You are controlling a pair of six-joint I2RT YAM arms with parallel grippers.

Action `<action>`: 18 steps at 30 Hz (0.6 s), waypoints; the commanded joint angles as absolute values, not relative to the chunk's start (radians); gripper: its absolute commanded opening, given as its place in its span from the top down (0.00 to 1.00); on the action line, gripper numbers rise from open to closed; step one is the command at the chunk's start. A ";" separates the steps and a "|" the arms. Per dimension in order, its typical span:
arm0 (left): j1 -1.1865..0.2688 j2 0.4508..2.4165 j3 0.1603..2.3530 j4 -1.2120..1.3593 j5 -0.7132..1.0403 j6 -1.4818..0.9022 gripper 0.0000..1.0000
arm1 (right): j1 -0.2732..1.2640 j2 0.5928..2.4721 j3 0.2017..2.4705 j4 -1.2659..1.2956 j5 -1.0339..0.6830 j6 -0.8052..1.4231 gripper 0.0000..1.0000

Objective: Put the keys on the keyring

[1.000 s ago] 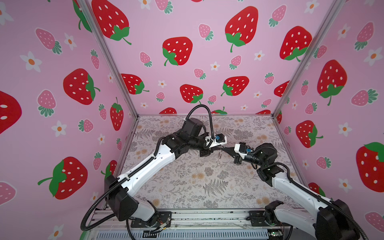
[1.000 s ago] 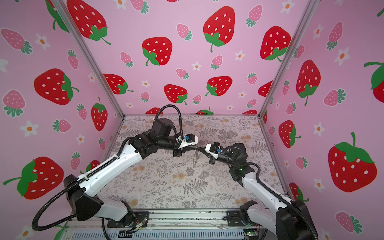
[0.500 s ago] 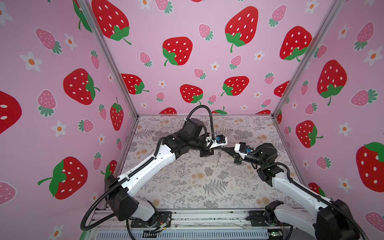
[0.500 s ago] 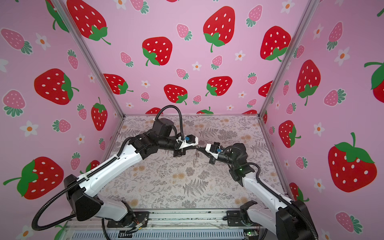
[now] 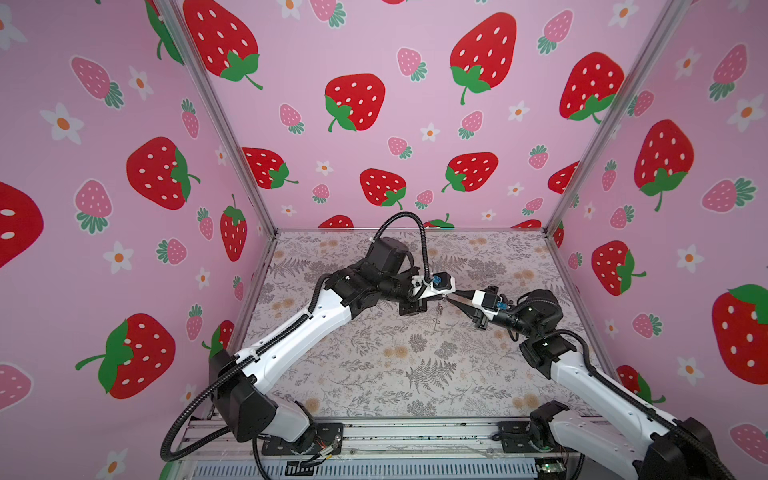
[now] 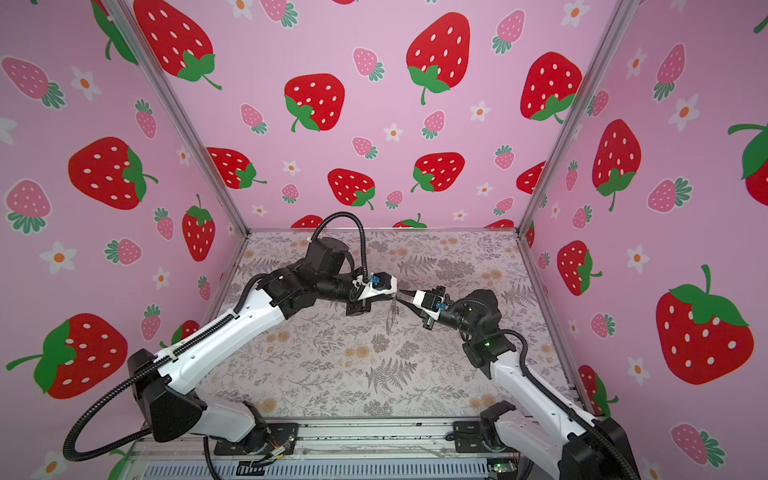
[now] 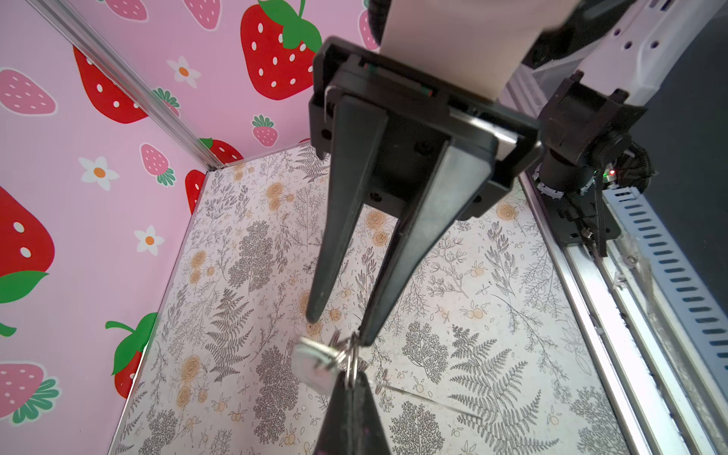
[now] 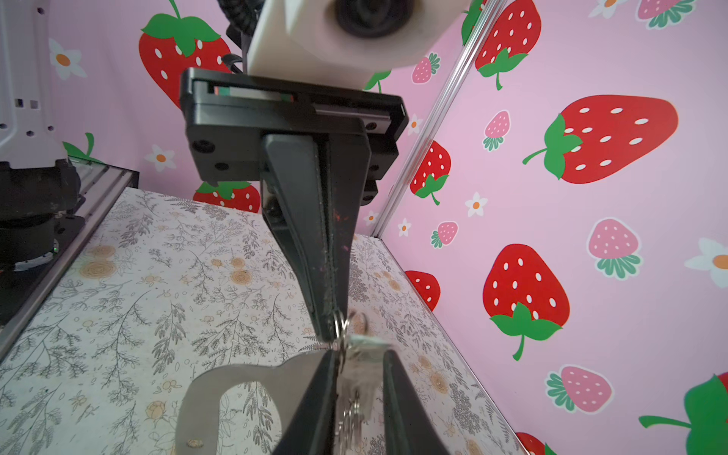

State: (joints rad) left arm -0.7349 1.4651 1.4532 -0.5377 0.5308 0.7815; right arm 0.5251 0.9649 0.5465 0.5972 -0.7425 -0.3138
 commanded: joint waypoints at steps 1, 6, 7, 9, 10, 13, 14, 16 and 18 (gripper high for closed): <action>-0.738 1.457 1.514 -0.586 0.533 0.821 1.00 | 0.515 0.917 0.536 0.502 -0.696 -0.401 0.76; -0.739 1.465 1.547 -0.644 0.533 0.848 1.00 | 0.515 0.857 0.576 0.350 -0.657 -0.522 0.73; -0.738 1.466 1.551 -0.652 0.533 0.851 1.00 | 0.515 0.855 0.588 0.330 -0.652 -0.538 0.72; -0.738 1.470 1.566 -0.679 0.537 0.868 1.00 | 0.515 0.856 0.615 0.286 -0.649 -0.579 0.70; -0.738 1.473 1.574 -0.696 0.537 0.875 1.00 | 0.515 0.858 0.622 0.279 -0.650 -0.586 0.70; -0.742 1.490 1.607 -0.759 0.534 0.898 1.00 | 0.515 0.867 0.632 0.288 -0.662 -0.587 0.68; -0.744 1.493 1.611 -0.771 0.528 0.903 1.00 | 0.515 0.868 0.631 0.302 -0.667 -0.576 0.68; -0.747 1.490 1.608 -0.776 0.522 0.906 1.00 | 0.515 0.876 0.628 0.321 -0.702 -0.552 0.67; -0.748 1.486 1.609 -0.780 0.521 0.906 1.00 | 0.517 0.888 0.621 0.340 -0.732 -0.521 0.66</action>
